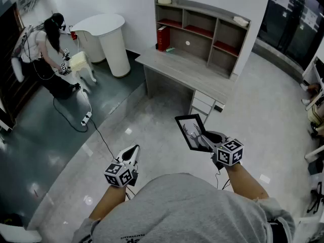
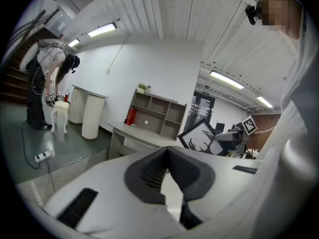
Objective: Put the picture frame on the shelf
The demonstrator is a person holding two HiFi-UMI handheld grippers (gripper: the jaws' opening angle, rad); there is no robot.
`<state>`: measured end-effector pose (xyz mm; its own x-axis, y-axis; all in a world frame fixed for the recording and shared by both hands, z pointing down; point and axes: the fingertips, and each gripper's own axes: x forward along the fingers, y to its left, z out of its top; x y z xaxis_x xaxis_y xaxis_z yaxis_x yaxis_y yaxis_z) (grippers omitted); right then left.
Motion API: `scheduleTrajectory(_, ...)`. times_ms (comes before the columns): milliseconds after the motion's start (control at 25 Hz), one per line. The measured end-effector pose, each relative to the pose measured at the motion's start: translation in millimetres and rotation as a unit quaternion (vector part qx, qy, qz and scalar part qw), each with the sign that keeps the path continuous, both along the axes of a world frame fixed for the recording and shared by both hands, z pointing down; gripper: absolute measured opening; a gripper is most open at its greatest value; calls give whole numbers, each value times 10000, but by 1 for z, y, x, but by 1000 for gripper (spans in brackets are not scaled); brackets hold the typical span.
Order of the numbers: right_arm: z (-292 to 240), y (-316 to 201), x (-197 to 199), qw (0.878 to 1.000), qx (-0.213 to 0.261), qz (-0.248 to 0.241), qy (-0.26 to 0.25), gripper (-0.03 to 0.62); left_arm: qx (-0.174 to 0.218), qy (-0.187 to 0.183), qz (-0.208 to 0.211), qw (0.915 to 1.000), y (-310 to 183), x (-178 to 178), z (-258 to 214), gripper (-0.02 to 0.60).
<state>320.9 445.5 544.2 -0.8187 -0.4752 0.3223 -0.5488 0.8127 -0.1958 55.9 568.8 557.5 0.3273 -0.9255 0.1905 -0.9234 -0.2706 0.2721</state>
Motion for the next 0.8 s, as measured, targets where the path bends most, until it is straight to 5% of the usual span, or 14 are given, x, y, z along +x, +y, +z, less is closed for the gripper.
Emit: scheduleTrajectory(800, -3, -12, 34, 9997, -96, -8, -230, 86, 10, -83, 60, 9999, -24, 34, -7, 11)
